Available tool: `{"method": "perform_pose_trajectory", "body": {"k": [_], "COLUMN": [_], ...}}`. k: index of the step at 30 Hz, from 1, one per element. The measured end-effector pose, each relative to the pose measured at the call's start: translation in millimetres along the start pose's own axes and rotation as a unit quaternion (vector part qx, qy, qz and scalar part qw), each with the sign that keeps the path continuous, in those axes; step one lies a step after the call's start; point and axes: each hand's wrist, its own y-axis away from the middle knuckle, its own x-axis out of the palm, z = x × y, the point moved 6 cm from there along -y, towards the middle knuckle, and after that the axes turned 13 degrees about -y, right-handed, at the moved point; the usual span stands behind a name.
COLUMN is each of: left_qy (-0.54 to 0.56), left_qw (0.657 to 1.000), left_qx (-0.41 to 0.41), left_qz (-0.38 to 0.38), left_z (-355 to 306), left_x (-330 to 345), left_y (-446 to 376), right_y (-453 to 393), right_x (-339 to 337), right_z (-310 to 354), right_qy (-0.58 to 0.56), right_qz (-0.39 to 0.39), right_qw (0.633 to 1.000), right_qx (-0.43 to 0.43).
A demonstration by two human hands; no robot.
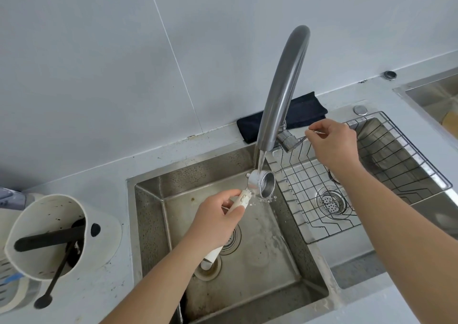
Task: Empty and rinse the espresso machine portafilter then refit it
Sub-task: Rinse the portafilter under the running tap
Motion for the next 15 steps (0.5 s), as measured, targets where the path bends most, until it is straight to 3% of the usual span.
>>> {"method": "perform_pose_trajectory", "body": {"k": [15], "left_qy": [0.131], "left_qw": [0.991], "left_qx": [-0.032], "left_qz": [0.015], "left_z": [-22], "left_x": [13], "left_y": [-9], "right_y": [-1], "right_x": [1], "right_z": [-1], "right_qy": [-0.001], "right_qz": [0.0], "right_qw": [1.0], "right_qx": [-0.008]}}
